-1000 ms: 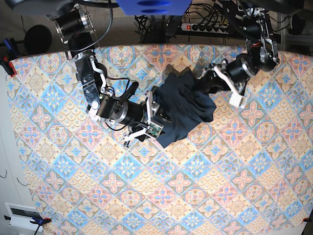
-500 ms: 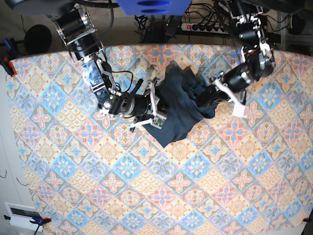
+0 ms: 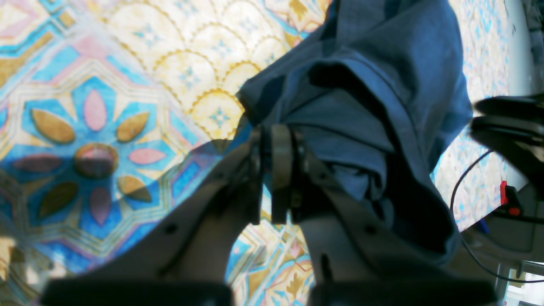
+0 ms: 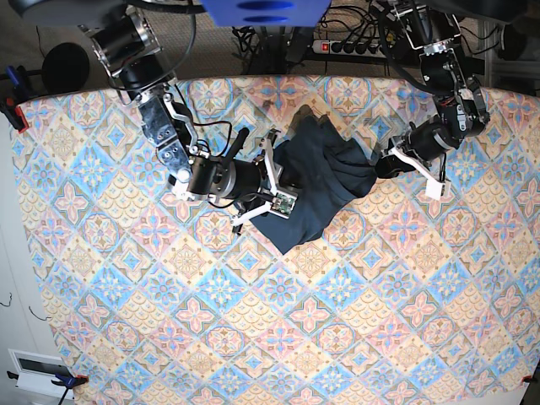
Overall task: Layout the t-shirt on the table in an organized manner, then fold the t-shirt properly
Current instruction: 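Press the folded bundle with both grippers and tuck loose fabric inward, then grasp the bundle edges with both grippers and square the folded shirt, then drag the folded bundle with the right gripper away from the left gripper, then fold the bundle's loose flap over with the right gripper and press it flat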
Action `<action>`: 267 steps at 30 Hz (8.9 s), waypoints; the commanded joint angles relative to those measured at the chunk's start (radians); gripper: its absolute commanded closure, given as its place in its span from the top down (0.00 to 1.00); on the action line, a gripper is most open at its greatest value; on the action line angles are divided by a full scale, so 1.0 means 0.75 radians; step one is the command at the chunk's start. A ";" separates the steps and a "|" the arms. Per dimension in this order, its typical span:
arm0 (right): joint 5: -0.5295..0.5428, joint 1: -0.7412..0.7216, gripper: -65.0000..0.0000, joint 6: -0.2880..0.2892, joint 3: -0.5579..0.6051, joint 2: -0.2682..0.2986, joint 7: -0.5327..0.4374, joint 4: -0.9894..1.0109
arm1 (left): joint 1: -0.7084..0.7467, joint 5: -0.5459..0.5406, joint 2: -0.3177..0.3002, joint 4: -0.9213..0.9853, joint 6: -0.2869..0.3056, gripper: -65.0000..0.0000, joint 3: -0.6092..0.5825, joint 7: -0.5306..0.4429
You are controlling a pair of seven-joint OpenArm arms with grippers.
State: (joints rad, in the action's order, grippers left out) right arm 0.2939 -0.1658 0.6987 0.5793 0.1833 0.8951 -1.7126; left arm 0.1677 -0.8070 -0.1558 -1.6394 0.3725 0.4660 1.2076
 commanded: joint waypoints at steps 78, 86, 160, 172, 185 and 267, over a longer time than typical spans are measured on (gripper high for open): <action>-0.321 -0.514 0.01 -0.001 -0.151 -0.311 -0.274 1.006 | 0.199 0.365 0.117 -0.289 0.008 0.02 -0.547 -0.148; -0.544 -0.512 0.01 -0.001 -0.088 -0.323 -0.315 1.116 | 0.095 0.457 0.037 -0.049 0.006 0.02 -0.545 -0.220; -0.503 -0.079 0.00 -0.001 -0.307 0.031 -0.176 0.247 | -0.593 0.369 0.178 0.853 0.001 0.02 -0.219 -0.521; -0.219 0.144 0.00 -0.001 -0.642 0.055 0.033 -0.193 | -0.828 0.504 0.377 1.215 -0.001 0.02 -0.608 -0.740; -0.211 0.200 0.00 -0.001 -0.773 0.055 0.049 -0.248 | -0.853 0.490 0.417 1.285 -0.001 0.02 -0.835 -0.803; -0.031 -0.361 0.00 -0.001 -0.512 -0.268 -0.650 1.229 | -0.087 0.087 0.143 0.112 0.004 0.00 -0.045 -0.292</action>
State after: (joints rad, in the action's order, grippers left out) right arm 0.2554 -0.4099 0.6956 0.1974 -0.0227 0.4240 -0.7784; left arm 0.1139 -0.7212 -0.0391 -1.5375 0.3676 0.4316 1.0031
